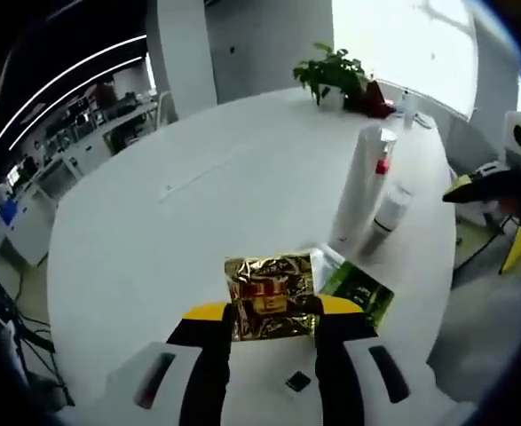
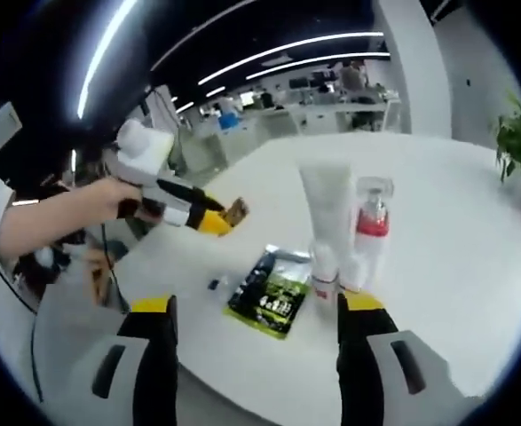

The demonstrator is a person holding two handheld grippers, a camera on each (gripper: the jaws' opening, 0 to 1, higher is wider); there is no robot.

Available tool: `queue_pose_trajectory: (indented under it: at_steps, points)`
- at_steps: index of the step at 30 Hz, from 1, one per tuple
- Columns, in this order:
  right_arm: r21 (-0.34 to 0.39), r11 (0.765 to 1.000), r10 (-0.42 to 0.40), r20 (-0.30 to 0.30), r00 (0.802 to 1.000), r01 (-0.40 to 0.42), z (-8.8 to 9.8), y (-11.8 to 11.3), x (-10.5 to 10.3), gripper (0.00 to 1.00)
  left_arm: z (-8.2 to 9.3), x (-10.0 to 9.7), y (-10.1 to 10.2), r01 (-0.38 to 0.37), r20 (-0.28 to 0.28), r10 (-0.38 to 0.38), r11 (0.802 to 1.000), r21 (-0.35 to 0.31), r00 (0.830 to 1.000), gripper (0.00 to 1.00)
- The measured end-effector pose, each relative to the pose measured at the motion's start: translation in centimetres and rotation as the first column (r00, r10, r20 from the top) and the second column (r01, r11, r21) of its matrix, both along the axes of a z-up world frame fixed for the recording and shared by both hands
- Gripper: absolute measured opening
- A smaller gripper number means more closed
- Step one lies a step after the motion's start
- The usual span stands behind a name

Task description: Arrange the skincare products in the storage area until every visible bottle or jar stands upright without overlapping.

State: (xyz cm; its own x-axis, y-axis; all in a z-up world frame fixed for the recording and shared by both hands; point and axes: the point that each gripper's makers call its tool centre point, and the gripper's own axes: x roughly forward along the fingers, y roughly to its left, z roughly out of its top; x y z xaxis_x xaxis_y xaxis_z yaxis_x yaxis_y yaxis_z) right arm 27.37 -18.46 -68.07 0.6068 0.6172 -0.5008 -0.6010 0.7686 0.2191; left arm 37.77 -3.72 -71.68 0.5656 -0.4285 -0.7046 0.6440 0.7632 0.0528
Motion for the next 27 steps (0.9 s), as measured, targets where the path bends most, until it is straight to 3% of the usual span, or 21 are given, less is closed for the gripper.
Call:
queue_pose_trajectory:
  at_steps: [2, 8, 16, 27]
  points:
    - [0.012, 1.000, 0.008, 0.006, 1.000, -0.008, 0.2, 0.5, 0.3, 0.71, 0.2, -0.8, -0.3, -0.036, -0.006, 0.036, 0.999, -0.028, 0.999, 0.38]
    - [0.057, 0.998, 0.024, 0.015, 1.000, -0.025, 1.2, 1.8, 1.3, 0.68, 0.3, -3.1, -0.9, -0.028, 0.004, 0.028, 0.999, -0.024, 1.000, 0.38]
    - [0.117, 0.993, 0.028, 0.022, 0.999, -0.030, 2.1, 3.3, 2.1, 0.59, 1.1, -4.7, -1.1, -0.035, 0.026, 0.036, 0.999, -0.042, 0.999, 0.38]
    - [0.211, 0.976, 0.067, -0.012, 0.998, -0.063, 2.4, 6.5, 3.0, 0.42, 4.4, -6.7, -2.8, -0.023, 0.092, 0.030, 0.997, -0.070, 0.995, 0.38]
